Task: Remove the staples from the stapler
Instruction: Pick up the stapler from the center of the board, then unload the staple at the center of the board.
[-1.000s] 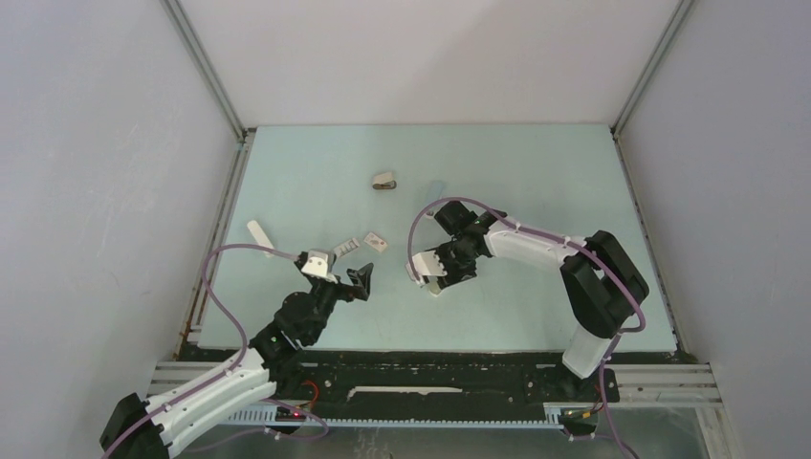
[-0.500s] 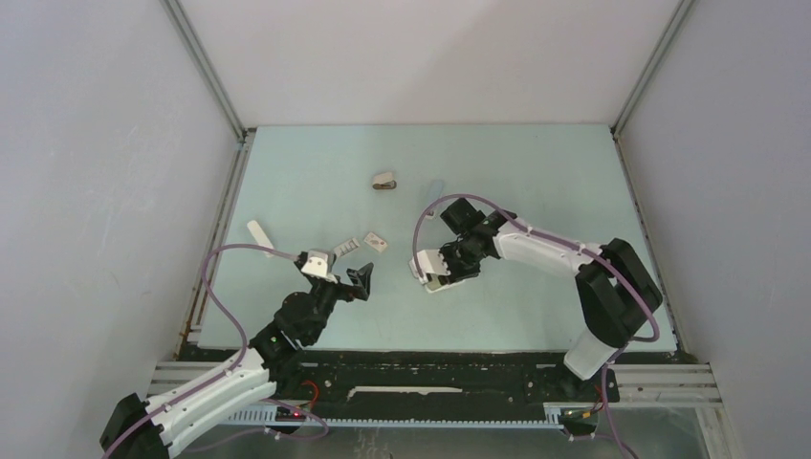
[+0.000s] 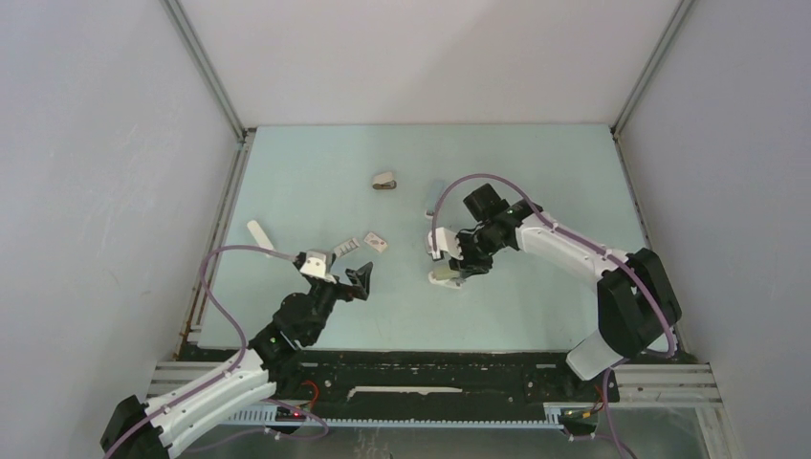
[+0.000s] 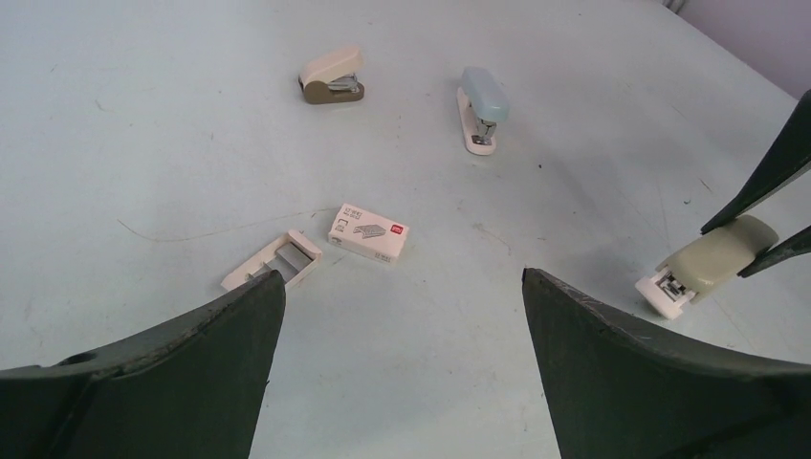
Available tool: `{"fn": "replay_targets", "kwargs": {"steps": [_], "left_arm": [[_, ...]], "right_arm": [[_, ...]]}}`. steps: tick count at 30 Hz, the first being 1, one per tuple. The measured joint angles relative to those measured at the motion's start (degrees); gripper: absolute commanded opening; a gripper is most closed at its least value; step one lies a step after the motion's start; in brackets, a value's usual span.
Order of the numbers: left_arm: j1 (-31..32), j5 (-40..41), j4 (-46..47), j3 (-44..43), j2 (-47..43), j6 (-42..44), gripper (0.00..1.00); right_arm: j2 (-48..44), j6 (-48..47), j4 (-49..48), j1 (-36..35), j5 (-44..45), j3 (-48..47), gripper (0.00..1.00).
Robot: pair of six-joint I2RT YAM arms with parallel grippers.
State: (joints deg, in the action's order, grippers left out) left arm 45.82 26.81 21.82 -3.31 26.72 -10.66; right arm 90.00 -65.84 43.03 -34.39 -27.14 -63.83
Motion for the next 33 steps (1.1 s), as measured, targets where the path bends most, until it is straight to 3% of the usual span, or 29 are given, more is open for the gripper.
{"fn": "replay_targets", "kwargs": {"steps": [33], "left_arm": [[0.00, -0.02, -0.02, 0.74, -0.20, 0.02, 1.00]], "right_arm": [[-2.47, 3.30, 2.19, 4.42, -6.86, 0.04, 0.00]]}}
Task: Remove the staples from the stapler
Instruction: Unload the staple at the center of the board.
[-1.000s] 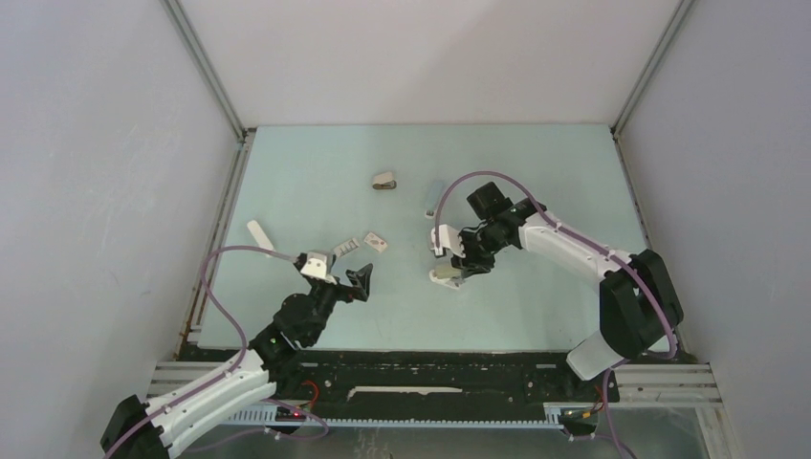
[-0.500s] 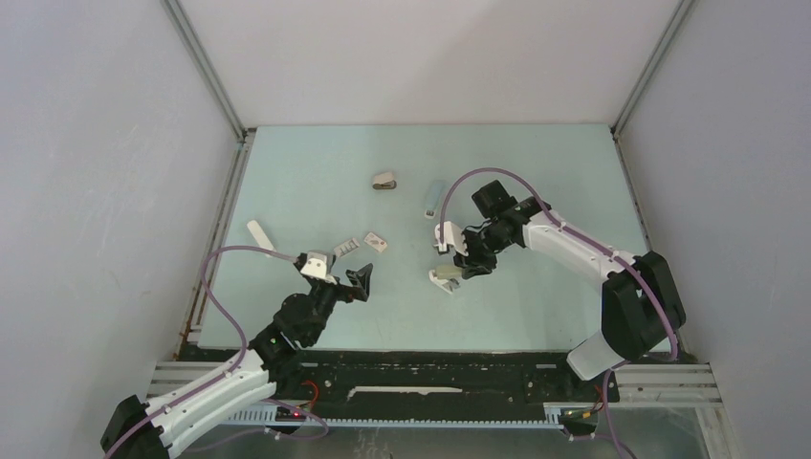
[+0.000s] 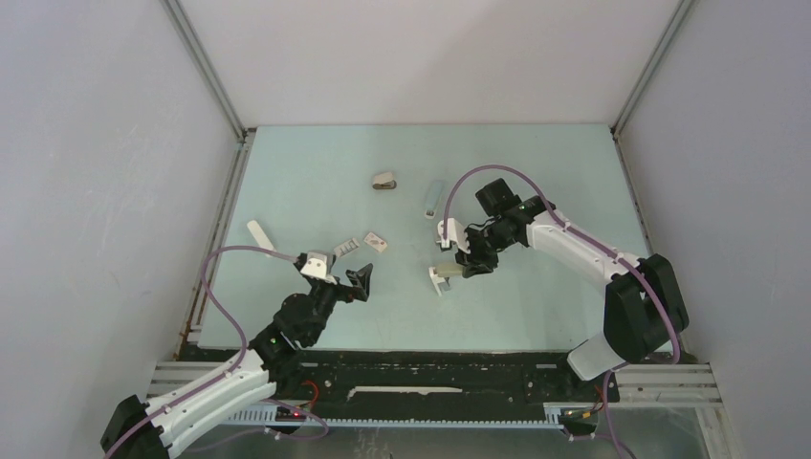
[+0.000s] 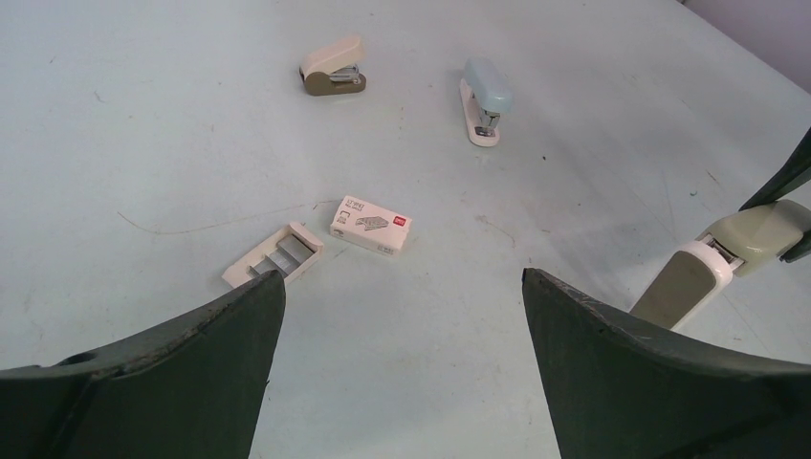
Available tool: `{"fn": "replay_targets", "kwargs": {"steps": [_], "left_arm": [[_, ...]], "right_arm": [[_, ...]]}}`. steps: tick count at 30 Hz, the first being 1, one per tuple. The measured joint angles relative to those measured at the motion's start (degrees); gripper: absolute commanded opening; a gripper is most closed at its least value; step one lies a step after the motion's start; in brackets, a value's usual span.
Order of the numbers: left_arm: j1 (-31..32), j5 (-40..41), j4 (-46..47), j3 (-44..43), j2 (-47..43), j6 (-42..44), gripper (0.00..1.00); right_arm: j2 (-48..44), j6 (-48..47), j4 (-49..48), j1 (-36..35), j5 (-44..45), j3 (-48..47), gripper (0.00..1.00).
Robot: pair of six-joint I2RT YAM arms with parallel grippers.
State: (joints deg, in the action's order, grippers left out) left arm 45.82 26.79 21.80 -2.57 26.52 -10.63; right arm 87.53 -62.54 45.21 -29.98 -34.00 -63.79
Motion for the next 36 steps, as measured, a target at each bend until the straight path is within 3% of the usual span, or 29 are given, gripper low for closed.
{"fn": "replay_targets", "kwargs": {"steps": [36], "left_arm": [[0.00, 0.00, 0.00, 0.00, 0.09, 0.00, 1.00]], "right_arm": [[0.00, 1.33, -0.02, 1.57, -1.51, 0.00, 0.00]]}}
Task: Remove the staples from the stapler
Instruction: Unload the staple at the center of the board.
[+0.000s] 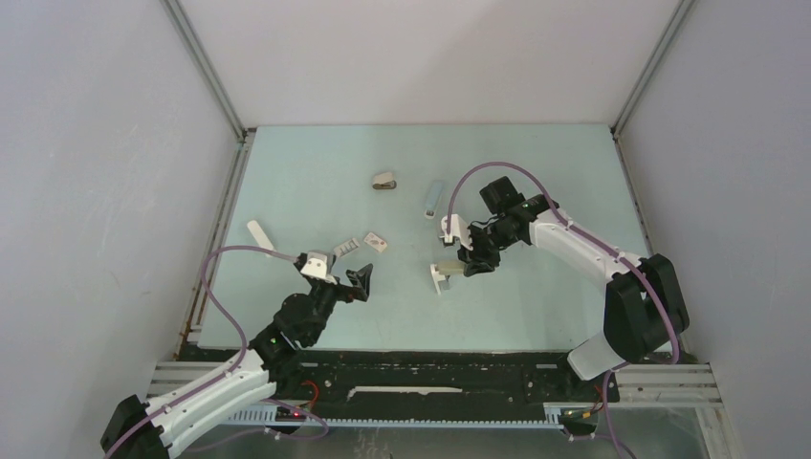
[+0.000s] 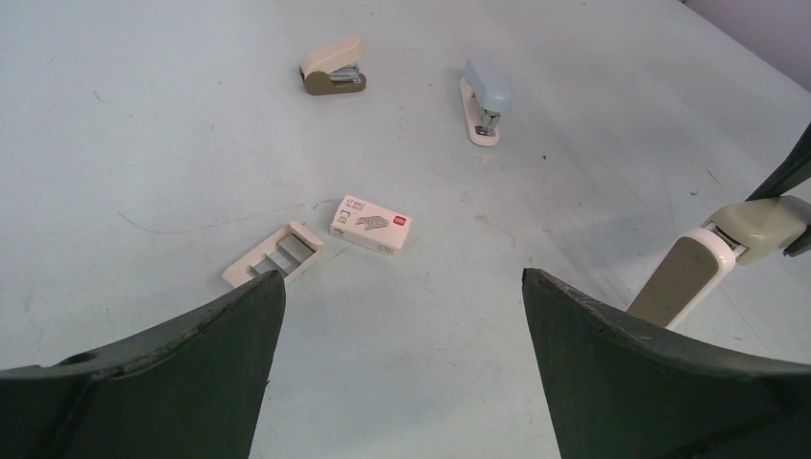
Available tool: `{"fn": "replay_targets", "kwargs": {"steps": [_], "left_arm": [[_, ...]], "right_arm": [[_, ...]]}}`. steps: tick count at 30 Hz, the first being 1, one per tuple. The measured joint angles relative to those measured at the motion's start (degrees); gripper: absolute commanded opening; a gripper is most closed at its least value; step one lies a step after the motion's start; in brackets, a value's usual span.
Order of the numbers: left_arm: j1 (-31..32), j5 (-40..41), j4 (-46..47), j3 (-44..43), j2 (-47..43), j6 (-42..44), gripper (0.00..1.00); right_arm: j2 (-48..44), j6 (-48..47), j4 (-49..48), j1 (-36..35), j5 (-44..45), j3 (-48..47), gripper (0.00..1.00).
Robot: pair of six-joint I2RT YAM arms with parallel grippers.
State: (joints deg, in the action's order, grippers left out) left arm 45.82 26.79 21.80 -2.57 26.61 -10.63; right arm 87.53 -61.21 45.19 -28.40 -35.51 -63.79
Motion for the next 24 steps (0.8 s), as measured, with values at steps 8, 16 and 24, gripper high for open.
{"fn": "replay_targets", "kwargs": {"steps": [8, 16, 24], "left_arm": [[0.00, -0.02, 0.00, 0.00, -0.02, 0.00, 1.00], [0.00, -6.86, 3.76, 0.00, 2.01, 0.09, 1.00], [-2.47, -25.51, 19.32, -2.19, 26.36, 0.17, 1.00]], "right_arm": [[0.00, 0.02, 0.00, 0.31, -0.31, 0.00, 0.00], [0.00, 0.02, 0.00, 1.16, -1.27, 0.00, 0.00], [-0.04, -0.11, 0.42, 2.86, -4.11, 0.00, 0.00]]}}
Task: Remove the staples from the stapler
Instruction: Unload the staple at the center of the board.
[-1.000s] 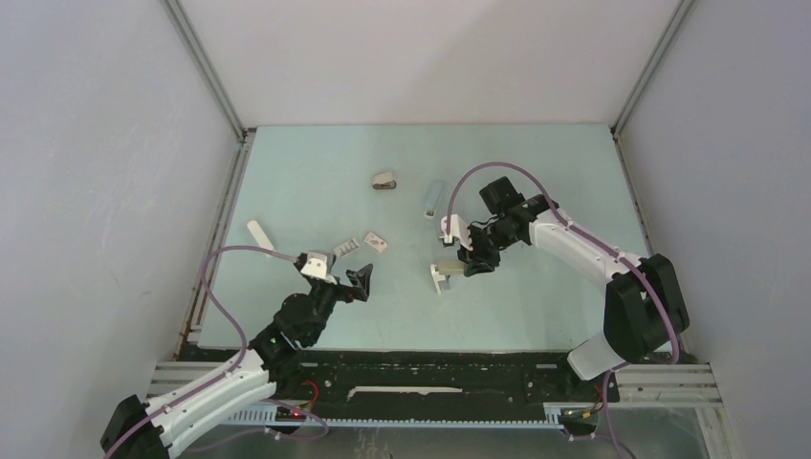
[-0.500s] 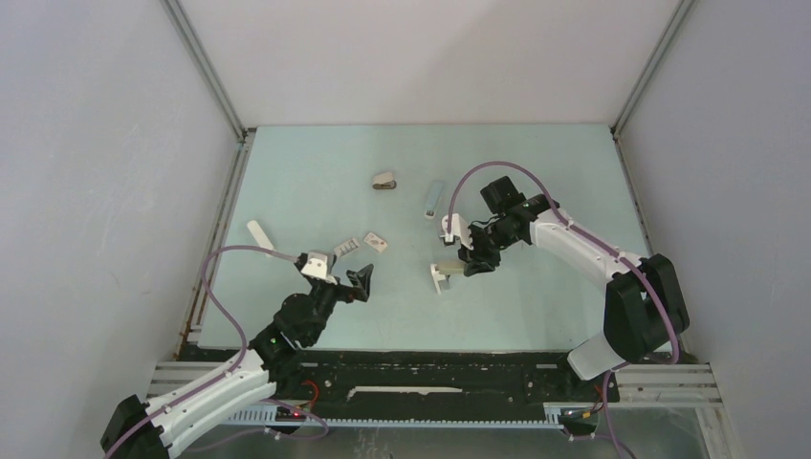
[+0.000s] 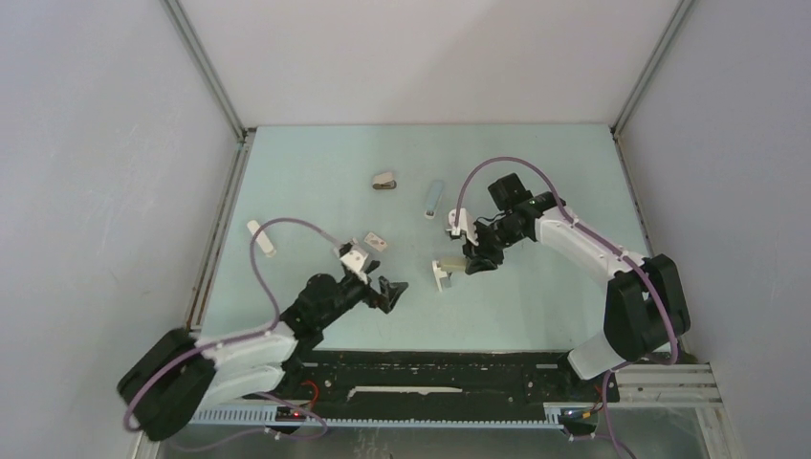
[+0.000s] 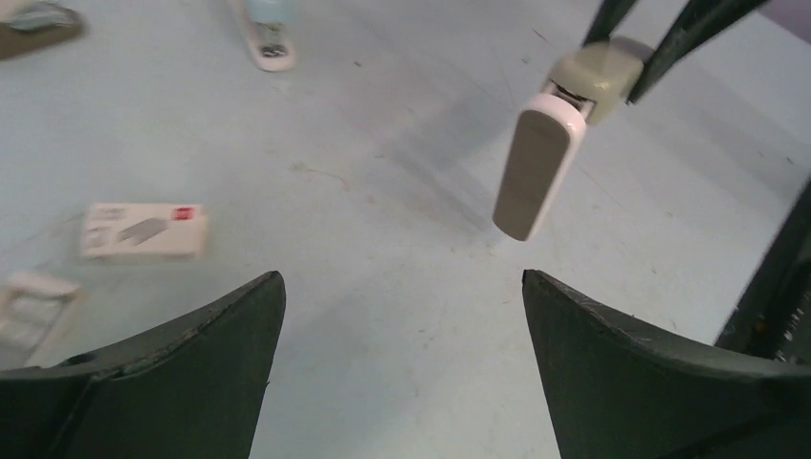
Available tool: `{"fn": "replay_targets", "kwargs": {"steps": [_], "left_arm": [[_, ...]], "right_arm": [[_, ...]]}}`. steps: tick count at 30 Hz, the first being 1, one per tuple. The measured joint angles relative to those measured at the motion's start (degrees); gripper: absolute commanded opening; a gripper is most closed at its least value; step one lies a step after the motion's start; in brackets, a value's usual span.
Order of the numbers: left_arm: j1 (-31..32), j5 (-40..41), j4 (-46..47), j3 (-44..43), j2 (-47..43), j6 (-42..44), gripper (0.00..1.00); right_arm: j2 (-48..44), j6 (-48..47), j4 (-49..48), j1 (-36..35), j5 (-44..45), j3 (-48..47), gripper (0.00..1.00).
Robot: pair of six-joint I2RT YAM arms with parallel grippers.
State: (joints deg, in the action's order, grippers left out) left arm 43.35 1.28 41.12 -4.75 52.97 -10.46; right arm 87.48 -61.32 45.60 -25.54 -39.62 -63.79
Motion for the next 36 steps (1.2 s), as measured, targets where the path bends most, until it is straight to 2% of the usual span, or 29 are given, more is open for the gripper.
{"fn": "replay_targets", "kwargs": {"steps": [2, 6, 13, 19, 24, 32, 36], "left_arm": [[-1.73, -7.48, 3.02, -3.67, 9.60, -0.02, 1.00], [-2.91, -17.44, 9.64, -9.03, 20.68, 0.17, 1.00], [-3.04, -31.63, 21.38, -13.64, 34.40, 1.38, 0.97], [-3.04, -38.03, 28.46, -14.16, 39.89, 1.53, 0.92], [-3.04, -39.19, 30.38, -16.13, 43.69, 1.55, 0.89], [-3.37, -39.76, 29.64, -19.54, 45.92, 2.78, 0.66], [-3.41, -41.00, 28.06, -21.35, 46.21, 3.06, 0.49]], "right_arm": [[-0.11, -0.07, 0.04, 0.44, -0.87, 0.00, 0.00], [-0.72, -0.07, 0.07, 1.16, -2.34, 0.00, 0.00], [-0.92, -0.07, 0.07, 1.86, -3.72, 0.00, 0.00], [-1.75, -0.09, 0.15, 2.25, -5.18, 0.00, 0.00], [-3.28, -0.26, 0.52, 2.29, -6.80, 0.00, 0.00], [-4.15, -0.94, 1.77, 2.32, -8.66, 0.00, 0.00], [-4.15, -0.81, 1.70, 2.36, -8.70, 0.00, 0.00]]}}
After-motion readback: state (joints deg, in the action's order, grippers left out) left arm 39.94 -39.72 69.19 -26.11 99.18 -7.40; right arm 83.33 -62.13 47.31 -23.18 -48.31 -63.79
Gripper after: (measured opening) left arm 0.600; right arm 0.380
